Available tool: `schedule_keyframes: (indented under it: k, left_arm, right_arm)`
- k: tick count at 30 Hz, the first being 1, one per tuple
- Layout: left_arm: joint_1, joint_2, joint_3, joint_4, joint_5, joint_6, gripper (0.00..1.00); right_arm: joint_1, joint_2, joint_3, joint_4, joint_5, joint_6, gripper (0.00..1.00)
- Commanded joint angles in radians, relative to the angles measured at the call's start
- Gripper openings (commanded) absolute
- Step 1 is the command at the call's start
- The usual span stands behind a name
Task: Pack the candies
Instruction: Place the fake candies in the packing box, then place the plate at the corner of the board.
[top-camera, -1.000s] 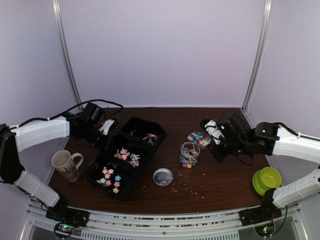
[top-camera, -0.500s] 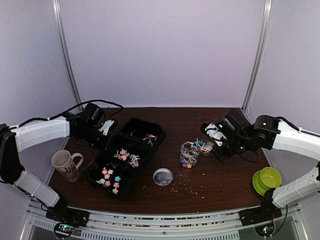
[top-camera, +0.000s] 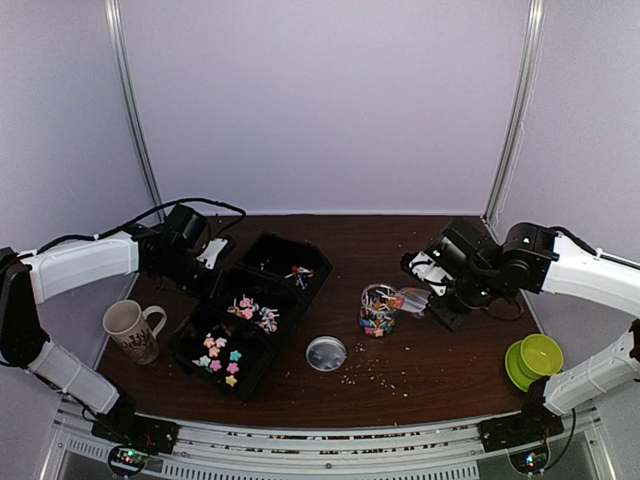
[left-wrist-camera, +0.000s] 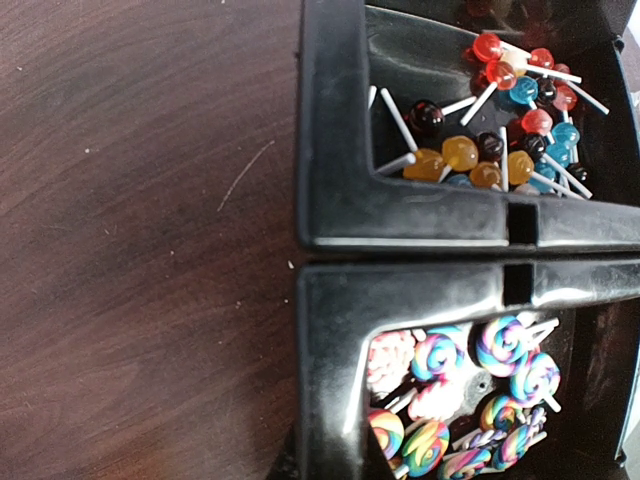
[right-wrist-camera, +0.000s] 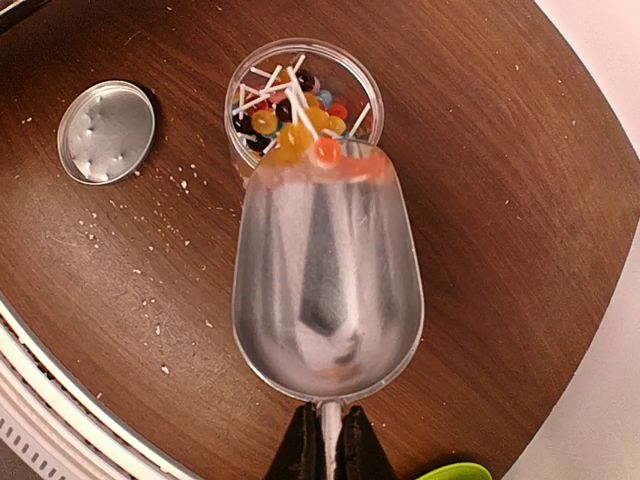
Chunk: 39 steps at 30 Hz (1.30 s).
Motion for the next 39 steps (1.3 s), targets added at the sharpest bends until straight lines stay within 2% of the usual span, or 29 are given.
schedule_keyframes:
  k: [1,11,19,24,31,39]
  left_arm:
    - [0.01,-0.02,0.058,0.077,0.042,-0.023,0.0]
    - [0.012,-0.016,0.059,0.074,0.038,-0.025,0.0]
    - [0.014,-0.006,0.065,0.053,0.008,-0.024,0.0]
    - [0.019,-0.003,0.069,0.044,-0.023,-0.017,0.0]
    - [0.024,0.02,0.08,0.039,-0.069,0.0,0.0]
    - [0.036,0.072,0.114,0.021,-0.073,0.004,0.0]
  right_arm:
    - [0.008,-0.006,0.042,-0.061,0.03,0.004,0.0]
    - [0.016,0.005,0.091,-0.121,0.054,-0.004,0.0]
    - [0.019,0.035,0.097,-0.071,0.111,0.014,0.0]
    - [0.014,0.002,0.031,0.094,0.218,0.056,0.0]
    - [0.008,-0.061,-0.09,0.366,0.265,0.054,0.0]
    - [0.007,-0.122,-0.223,0.563,0.308,0.055,0.0]
